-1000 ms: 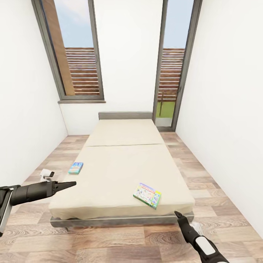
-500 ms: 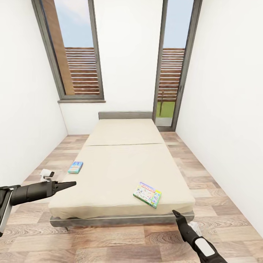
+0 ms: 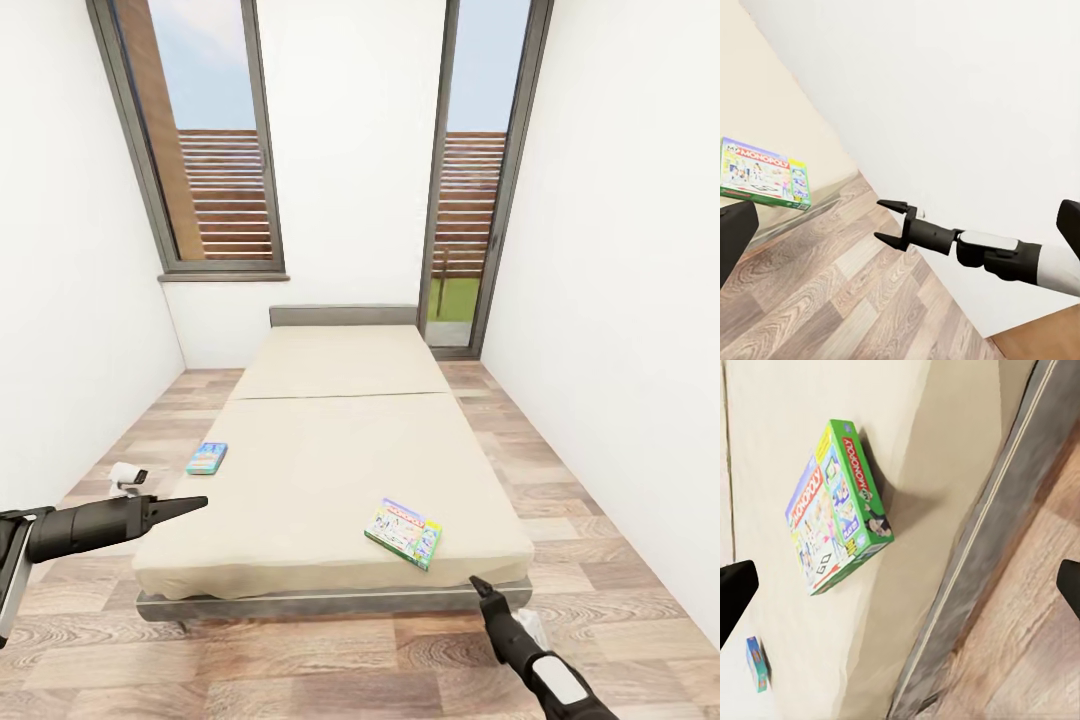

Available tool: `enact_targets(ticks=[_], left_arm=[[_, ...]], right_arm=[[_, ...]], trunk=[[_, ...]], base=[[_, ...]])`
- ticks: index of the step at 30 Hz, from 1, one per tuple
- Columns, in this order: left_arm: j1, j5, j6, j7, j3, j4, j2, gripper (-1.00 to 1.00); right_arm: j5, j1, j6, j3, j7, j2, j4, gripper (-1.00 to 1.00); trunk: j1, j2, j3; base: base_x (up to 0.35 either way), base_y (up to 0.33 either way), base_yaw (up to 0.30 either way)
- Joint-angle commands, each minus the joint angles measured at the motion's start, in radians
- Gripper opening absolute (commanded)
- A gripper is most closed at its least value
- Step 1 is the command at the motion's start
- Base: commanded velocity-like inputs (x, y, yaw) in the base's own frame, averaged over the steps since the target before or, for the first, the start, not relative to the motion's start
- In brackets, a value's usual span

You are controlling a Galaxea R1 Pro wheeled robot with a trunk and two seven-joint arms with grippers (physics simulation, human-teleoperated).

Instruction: Put all the toys in the child's room - the three board games (two on the bed and one on the table), the two jigsaw puzzles on the table, and the tennis ball on the table - inside the toy box on the table in the child's room.

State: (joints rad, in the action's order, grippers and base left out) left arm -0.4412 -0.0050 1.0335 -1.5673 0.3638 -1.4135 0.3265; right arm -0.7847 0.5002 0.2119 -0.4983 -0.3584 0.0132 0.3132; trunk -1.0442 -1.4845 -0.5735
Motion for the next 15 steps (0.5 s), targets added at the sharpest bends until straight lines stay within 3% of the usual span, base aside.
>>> enact_targets(ticks=[1, 8, 15], left_arm=[[0.0, -0.001, 0.01, -0.003, 0.0, 0.0, 0.0, 1.0], [0.001, 0.0, 0.007, -0.003, 0.0, 0.004, 0.0, 1.0], [0.002, 0.002, 0.007, -0.003, 0.004, 0.005, -0.001, 1.0]], right_arm=[[-0.019, 0.001, 0.01, -0.006, -0.007, 0.0, -0.002, 1.0], [-0.117, 0.0, 0.054, -0.006, -0.054, 0.0, -0.007, 1.0], [-0.188, -0.001, 0.121, -0.007, -0.08, 0.001, -0.011, 1.0]], trunk=[[0.0, -0.001, -0.001], [0.0, -0.001, -0.001], [0.0, -0.001, -0.001]], base=[[0.0, 0.0, 0.0], [0.0, 0.0, 0.0], [0.0, 0.0, 0.0]])
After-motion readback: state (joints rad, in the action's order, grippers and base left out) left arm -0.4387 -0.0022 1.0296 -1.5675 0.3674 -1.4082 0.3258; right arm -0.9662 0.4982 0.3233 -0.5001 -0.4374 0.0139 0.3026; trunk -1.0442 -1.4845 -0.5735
